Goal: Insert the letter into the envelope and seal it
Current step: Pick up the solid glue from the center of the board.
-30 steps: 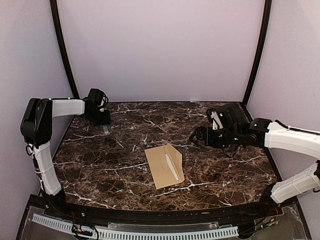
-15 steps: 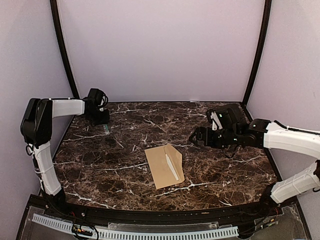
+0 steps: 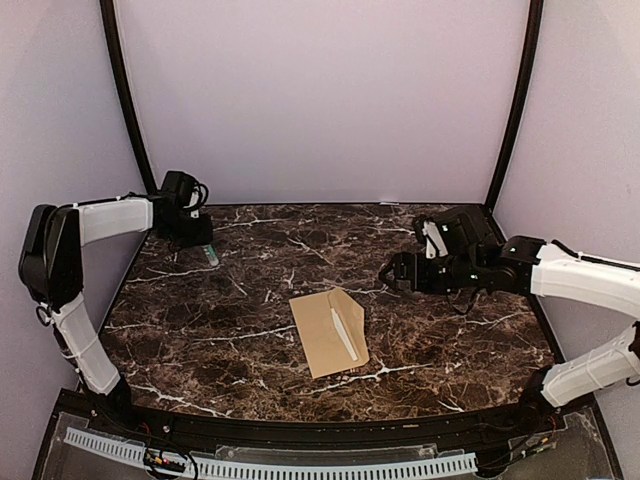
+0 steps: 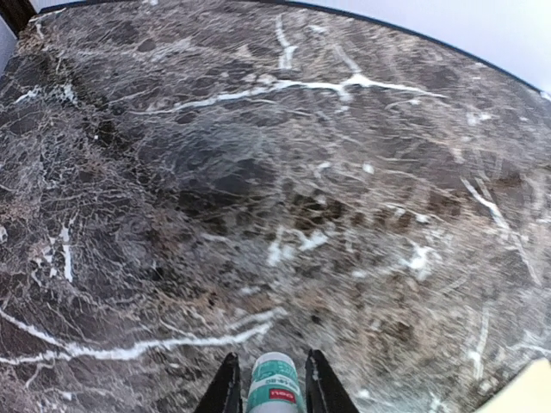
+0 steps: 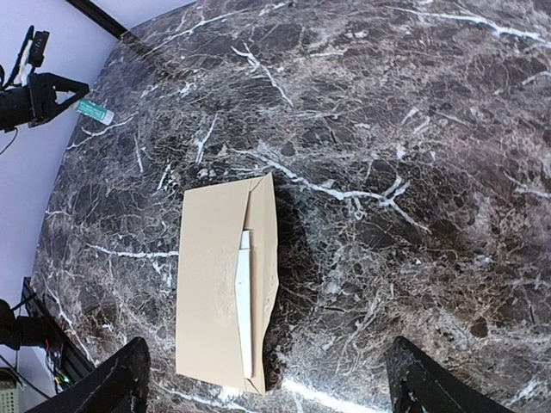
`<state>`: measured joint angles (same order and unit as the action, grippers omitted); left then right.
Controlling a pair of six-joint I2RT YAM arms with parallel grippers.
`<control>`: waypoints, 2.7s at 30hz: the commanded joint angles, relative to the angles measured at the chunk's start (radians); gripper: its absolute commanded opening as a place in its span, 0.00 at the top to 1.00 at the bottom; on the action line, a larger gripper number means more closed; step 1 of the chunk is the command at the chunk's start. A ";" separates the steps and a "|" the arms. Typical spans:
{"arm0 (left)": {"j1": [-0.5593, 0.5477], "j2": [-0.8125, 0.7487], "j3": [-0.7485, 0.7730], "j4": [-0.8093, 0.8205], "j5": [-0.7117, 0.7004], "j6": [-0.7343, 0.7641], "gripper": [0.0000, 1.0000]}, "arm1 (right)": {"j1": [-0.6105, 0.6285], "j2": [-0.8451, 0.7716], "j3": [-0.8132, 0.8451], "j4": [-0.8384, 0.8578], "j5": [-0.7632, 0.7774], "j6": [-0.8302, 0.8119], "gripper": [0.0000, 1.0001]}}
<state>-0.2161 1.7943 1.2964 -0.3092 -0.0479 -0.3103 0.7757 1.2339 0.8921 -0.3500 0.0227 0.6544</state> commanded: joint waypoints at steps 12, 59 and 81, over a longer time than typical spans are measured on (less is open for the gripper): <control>-0.249 -0.496 -0.096 -0.130 0.753 -0.041 0.90 | 0.054 -0.111 0.072 0.126 -0.391 -0.226 0.23; -0.644 -0.598 -0.223 0.277 0.735 -0.393 0.39 | 0.476 0.026 0.034 0.582 -0.198 -0.044 1.00; -0.824 -0.688 -0.432 0.684 0.295 -0.516 0.22 | 0.475 -0.056 -0.054 0.745 0.043 0.021 1.00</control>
<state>-1.0145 1.0939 0.8864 0.2611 0.2852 -0.8066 1.2427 1.2095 0.8482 0.3222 0.0254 0.6636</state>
